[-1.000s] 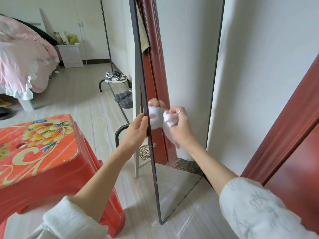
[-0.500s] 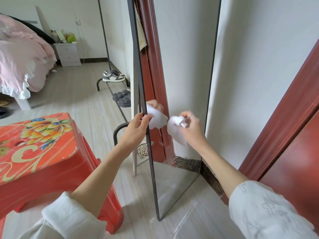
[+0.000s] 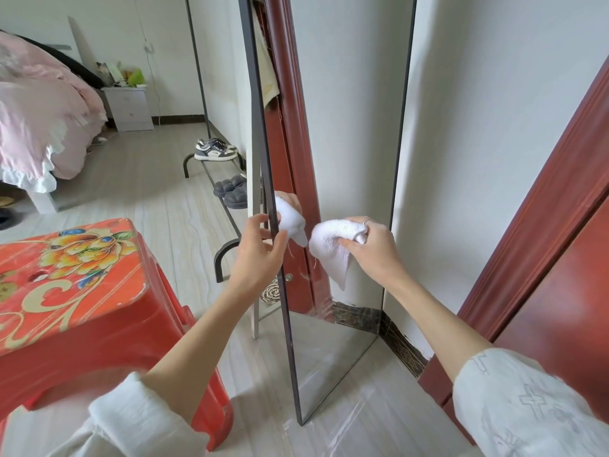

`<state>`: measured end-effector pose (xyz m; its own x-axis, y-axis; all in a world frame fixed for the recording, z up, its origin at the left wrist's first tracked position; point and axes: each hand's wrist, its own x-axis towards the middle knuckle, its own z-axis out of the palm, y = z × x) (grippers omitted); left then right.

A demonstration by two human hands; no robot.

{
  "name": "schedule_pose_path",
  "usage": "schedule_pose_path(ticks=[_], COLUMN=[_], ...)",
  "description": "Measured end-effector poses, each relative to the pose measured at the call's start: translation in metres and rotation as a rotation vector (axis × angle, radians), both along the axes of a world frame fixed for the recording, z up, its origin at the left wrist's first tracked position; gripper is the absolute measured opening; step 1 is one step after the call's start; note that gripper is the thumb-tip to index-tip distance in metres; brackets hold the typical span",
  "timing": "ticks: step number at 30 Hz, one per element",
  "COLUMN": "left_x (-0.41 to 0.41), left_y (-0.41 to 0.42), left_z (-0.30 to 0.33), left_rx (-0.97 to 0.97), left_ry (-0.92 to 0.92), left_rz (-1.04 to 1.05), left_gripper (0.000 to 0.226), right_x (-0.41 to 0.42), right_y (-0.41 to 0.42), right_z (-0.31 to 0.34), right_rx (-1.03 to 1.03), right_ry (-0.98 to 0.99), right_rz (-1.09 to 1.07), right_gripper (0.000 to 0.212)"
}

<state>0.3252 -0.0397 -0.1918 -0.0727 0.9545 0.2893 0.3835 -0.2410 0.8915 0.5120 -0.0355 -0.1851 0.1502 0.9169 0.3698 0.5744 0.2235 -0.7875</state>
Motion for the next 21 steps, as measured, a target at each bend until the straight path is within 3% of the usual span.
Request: schedule_pose_path(ticks=[3, 7, 11, 16, 21], left_x=[0.004, 0.012, 0.019, 0.016, 0.012], left_y=[-0.006, -0.015, -0.019, -0.024, -0.027], left_z=[-0.001, 0.004, 0.007, 0.004, -0.003], left_rx=[0.224, 0.326, 0.125, -0.056, -0.076], left_ry=[0.059, 0.204, 0.432, 0.449, 0.542], left_rz=[0.183, 0.062, -0.173, -0.216, -0.228], left_gripper=[0.033, 0.024, 0.039, 0.032, 0.034], right_x=[-0.001, -0.003, -0.005, -0.002, -0.004], right_y=[-0.006, -0.01, -0.013, -0.022, -0.03], right_z=[-0.001, -0.001, 0.005, -0.002, -0.004], right_rx=[-0.048, -0.08, -0.084, -0.329, -0.498], right_ry=[0.08, 0.142, 0.167, 0.006, -0.057], right_rz=[0.118, 0.241, 0.32, 0.431, 0.499], right_gripper=[0.029, 0.03, 0.03, 0.024, 0.034])
